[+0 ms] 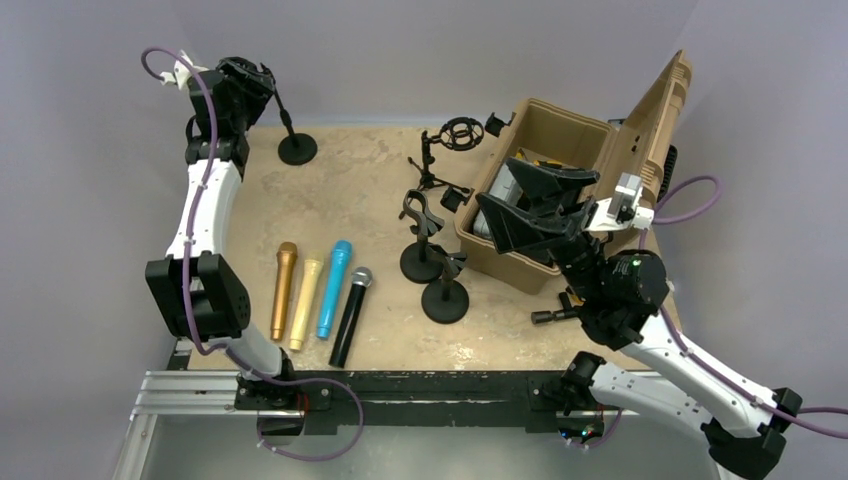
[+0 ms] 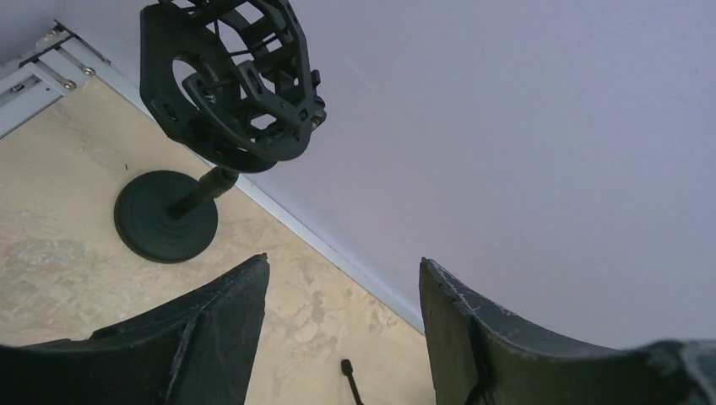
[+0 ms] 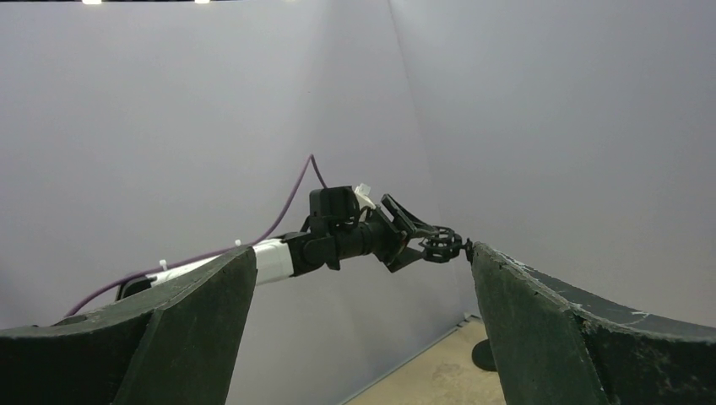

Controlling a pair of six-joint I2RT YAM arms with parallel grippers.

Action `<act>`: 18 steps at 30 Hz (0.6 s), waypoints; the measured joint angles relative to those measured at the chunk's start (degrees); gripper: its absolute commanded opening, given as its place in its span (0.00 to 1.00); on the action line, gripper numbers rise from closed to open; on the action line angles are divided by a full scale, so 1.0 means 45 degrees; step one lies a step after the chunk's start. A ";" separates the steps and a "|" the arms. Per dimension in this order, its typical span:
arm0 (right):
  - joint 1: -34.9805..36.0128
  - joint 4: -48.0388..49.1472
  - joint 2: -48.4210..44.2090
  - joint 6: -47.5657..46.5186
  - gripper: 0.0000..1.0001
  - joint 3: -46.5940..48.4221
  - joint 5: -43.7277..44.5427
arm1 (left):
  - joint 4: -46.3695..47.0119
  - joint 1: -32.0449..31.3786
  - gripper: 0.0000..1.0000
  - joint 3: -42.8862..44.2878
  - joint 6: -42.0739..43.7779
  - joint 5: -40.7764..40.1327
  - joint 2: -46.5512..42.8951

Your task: Remove the microphone from the stand

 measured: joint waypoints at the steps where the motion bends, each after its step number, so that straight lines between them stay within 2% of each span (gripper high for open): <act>1: 0.0000 0.0000 0.0053 -0.0005 0.97 0.0029 0.0000 | 0.0073 -0.0010 0.62 0.0034 -0.0131 -0.0165 0.0117; 7: 0.0000 -0.0019 0.0321 -0.0063 0.98 0.0029 0.0024 | 0.0151 0.0175 0.50 0.0981 -0.0724 -0.0578 0.0918; 14: 0.0000 0.0000 0.0520 -0.0102 0.98 0.0029 0.0199 | 0.0529 0.0282 0.51 0.3735 -0.0665 0.1263 0.3279; 18: -0.0005 0.0000 0.0729 -0.0097 0.98 0.0029 0.0189 | 0.0481 -0.0034 0.52 0.4415 0.0622 0.1263 0.4061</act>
